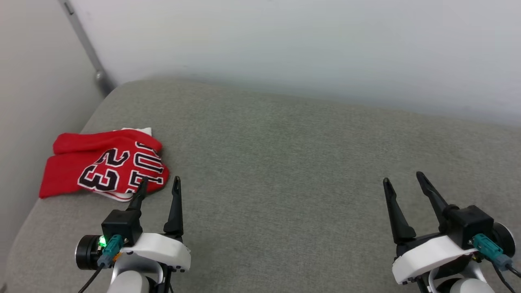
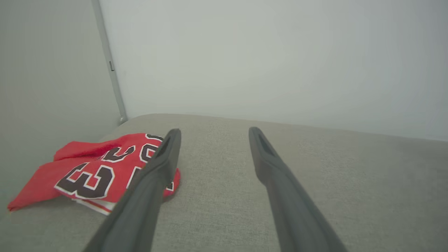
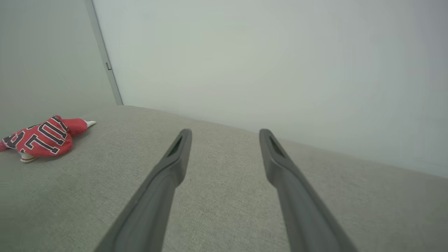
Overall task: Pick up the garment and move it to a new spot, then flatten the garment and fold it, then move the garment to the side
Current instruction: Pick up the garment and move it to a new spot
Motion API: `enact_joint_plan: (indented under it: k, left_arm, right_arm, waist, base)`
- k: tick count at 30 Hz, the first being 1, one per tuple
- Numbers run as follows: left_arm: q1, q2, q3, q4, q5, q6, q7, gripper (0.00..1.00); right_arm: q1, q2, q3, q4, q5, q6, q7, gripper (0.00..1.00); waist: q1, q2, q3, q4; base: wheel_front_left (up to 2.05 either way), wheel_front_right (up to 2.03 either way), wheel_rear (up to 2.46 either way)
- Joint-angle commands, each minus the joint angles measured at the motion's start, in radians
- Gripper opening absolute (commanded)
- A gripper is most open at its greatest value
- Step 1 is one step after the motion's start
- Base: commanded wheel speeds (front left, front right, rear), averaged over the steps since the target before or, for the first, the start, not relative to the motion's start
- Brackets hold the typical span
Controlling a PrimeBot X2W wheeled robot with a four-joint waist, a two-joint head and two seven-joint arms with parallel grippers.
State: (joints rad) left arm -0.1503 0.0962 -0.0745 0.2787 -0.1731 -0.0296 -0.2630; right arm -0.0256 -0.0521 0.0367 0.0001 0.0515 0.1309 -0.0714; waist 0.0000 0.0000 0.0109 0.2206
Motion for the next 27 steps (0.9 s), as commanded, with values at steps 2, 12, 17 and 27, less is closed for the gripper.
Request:
enact_joint_plan:
  k: [2, 12, 17, 27]
  left_arm:
    - [-0.010, 0.002, 0.011, 0.008, -0.009, 0.003, -0.003, 1.00]
    - [-0.004, 0.009, 0.062, 0.013, -0.033, 0.014, -0.003, 1.00]
    - [-0.007, 0.008, 0.067, 0.011, -0.042, 0.007, -0.003, 1.00]
    - [-0.037, 0.030, 0.063, 0.013, -0.014, 0.013, -0.002, 1.00]
  right_arm:
    - [-0.016, 0.003, 0.015, -0.001, -0.008, 0.000, -0.001, 1.00]
    - [-0.050, 0.002, 0.068, -0.004, -0.004, 0.000, 0.002, 1.00]
    - [-0.053, 0.002, 0.076, 0.000, -0.001, 0.000, 0.005, 1.00]
    - [-0.067, 0.002, 0.090, 0.002, 0.008, 0.000, 0.010, 1.00]
  waist:
    - [0.0000, 0.0000, 0.014, 0.075]
    - [0.0000, 0.0000, 0.028, 0.218]
    - [0.0000, 0.0000, 0.036, 0.240]
    - [0.0000, 0.0000, 0.051, 0.226]
  base:
    - [0.00, 0.00, 0.00]
    - [0.00, 0.00, 0.00]
    - [0.00, 0.00, 0.00]
    - [0.00, 0.00, 0.00]
